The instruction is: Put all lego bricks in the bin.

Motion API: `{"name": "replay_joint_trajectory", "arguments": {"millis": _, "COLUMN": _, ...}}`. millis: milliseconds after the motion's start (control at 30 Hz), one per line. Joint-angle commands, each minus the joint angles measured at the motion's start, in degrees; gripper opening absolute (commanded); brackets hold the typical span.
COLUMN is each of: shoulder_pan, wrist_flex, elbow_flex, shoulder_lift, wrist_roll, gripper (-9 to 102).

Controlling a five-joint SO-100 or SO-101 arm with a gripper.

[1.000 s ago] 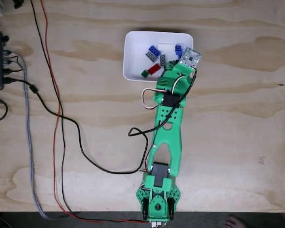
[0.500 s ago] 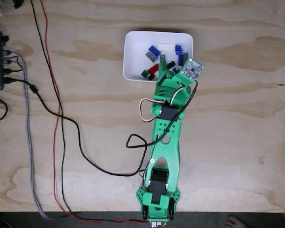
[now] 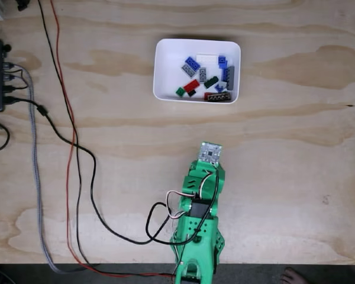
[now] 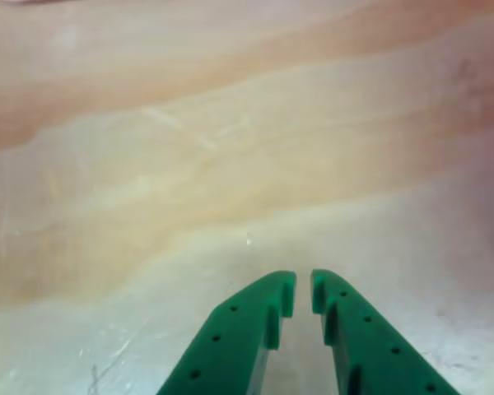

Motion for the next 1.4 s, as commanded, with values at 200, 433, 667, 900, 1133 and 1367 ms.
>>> {"name": "replay_joint_trajectory", "arguments": {"millis": 200, "shoulder_pan": -5.2, "wrist_flex": 12.2, "elbow_flex": 7.9, "shoulder_lift": 12.2, "wrist_roll": 0.4, "gripper": 1}}
{"name": "replay_joint_trajectory", "arguments": {"millis": 433, "shoulder_pan": -7.1, "wrist_flex": 17.3, "elbow_flex": 8.1, "shoulder_lift": 12.3, "wrist_roll": -0.8, "gripper": 5}}
{"name": "replay_joint_trajectory", "arguments": {"millis": 667, "shoulder_pan": -9.4, "wrist_flex": 17.3, "elbow_flex": 8.1, "shoulder_lift": 12.3, "wrist_roll": 1.3, "gripper": 5}}
{"name": "replay_joint_trajectory", "arguments": {"millis": 900, "shoulder_pan": -9.8, "wrist_flex": 17.3, "elbow_flex": 8.1, "shoulder_lift": 12.3, "wrist_roll": 1.3, "gripper": 5}}
{"name": "replay_joint_trajectory", "arguments": {"millis": 1133, "shoulder_pan": -9.8, "wrist_flex": 17.3, "elbow_flex": 8.1, "shoulder_lift": 12.3, "wrist_roll": 1.3, "gripper": 5}}
{"name": "replay_joint_trajectory", "arguments": {"millis": 1367, "shoulder_pan": -9.8, "wrist_flex": 17.3, "elbow_flex": 8.1, "shoulder_lift": 12.3, "wrist_roll": 1.3, "gripper": 5}}
